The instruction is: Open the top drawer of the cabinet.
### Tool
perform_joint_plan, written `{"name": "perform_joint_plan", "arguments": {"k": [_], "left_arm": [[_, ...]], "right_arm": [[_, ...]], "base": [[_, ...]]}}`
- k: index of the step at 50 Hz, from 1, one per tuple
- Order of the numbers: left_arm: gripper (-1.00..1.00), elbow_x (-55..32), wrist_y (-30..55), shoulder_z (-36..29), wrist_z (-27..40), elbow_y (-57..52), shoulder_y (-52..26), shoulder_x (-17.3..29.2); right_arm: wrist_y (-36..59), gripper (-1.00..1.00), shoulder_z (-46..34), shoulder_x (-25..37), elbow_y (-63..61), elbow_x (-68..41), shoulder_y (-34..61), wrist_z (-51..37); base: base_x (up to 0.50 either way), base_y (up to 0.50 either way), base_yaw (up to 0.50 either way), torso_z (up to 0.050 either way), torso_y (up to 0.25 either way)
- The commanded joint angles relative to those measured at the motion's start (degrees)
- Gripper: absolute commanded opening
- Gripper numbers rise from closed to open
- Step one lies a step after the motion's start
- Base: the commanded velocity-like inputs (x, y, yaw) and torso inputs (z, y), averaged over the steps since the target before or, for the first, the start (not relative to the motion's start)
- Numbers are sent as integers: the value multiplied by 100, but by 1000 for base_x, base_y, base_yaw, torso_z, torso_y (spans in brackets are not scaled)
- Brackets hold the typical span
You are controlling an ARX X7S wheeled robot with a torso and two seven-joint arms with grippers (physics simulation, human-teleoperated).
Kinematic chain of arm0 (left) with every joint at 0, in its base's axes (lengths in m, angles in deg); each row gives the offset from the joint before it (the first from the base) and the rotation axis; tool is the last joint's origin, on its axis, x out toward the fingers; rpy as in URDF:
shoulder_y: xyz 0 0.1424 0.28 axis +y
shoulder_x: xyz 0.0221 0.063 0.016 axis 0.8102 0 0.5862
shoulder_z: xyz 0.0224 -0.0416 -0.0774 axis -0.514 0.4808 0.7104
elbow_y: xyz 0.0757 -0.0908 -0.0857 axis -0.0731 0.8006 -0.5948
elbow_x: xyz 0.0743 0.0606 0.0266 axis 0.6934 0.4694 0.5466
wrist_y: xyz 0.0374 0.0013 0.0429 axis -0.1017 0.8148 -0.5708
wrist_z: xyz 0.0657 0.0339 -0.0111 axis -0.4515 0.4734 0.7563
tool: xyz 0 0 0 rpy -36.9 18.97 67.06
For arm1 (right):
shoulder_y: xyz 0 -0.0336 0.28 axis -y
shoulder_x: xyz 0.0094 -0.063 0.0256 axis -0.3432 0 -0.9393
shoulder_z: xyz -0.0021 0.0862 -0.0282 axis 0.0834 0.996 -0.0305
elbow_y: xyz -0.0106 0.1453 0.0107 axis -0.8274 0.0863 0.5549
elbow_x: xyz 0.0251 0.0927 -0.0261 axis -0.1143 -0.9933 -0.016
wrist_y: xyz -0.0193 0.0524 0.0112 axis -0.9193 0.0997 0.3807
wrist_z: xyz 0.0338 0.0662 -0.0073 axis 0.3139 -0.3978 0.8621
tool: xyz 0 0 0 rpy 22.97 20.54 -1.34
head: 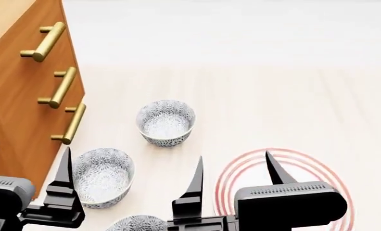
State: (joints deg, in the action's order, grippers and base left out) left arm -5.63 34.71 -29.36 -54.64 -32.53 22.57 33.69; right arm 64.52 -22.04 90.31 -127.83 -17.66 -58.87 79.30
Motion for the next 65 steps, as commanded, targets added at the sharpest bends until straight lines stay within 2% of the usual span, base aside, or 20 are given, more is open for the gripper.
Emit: {"name": "perform_joint_plan", "arguments": {"k": [1,19,21,30,33,34,35,36,39,40,43,53,65], "left_arm": [[100,-62,-71,-29,96,64,25,69],[100,-178,-110,-56,185,97,53,164],[100,24,-354,-199,322,183,100,251],[100,113,-291,-382,381,164,112,409],[100,690,-455,-929,625,232,105,801],[100,1164,-698,-1261,886,299,98,1032],[100,2024,-837,-1837,1270,421,3,1422],[100,2415,-792,-2098,1369,456,-55,1570],[100,3641,-414,-3142,1322,702,-316,2027],[100,4416,-169,-3772,1141,930,-490,2226],[100,5337,98,-4495,821,1306,-741,2396],[100,5868,265,-4781,537,1432,-935,2530],[100,5547,61,-4676,222,1484,-1227,2657]], "right_arm": [[-92,100,-16,71,61,-103,-44,-61],[-106,100,-75,132,132,-240,-3,-154],[-141,100,-78,135,160,-259,-16,-158],[-204,100,-123,191,140,-262,-38,-230],[-208,100,-122,208,129,-284,-42,-242],[-203,100,-115,212,118,-294,-42,-247],[-245,100,-123,224,122,-287,-68,-252],[-254,100,-128,231,120,-286,-75,-259],[-230,100,-126,249,94,-301,-66,-278],[-231,100,-128,261,79,-303,-69,-281],[-254,100,-138,289,47,-309,-95,-292],[-351,100,-115,347,70,-360,-156,-318],[-517,100,-157,383,234,-381,-185,-351]], "base": [[500,0,0,0,0],[500,0,0,0,1],[500,0,0,0,0],[278,0,0,0,0],[0,0,0,0,0],[0,0,0,0,0],[0,0,0,0,0],[0,0,0,0,0],[0,0,0,0,0],[0,0,0,0,0],[0,0,0,0,0],[0,0,0,0,0],[0,0,0,0,0]]}}
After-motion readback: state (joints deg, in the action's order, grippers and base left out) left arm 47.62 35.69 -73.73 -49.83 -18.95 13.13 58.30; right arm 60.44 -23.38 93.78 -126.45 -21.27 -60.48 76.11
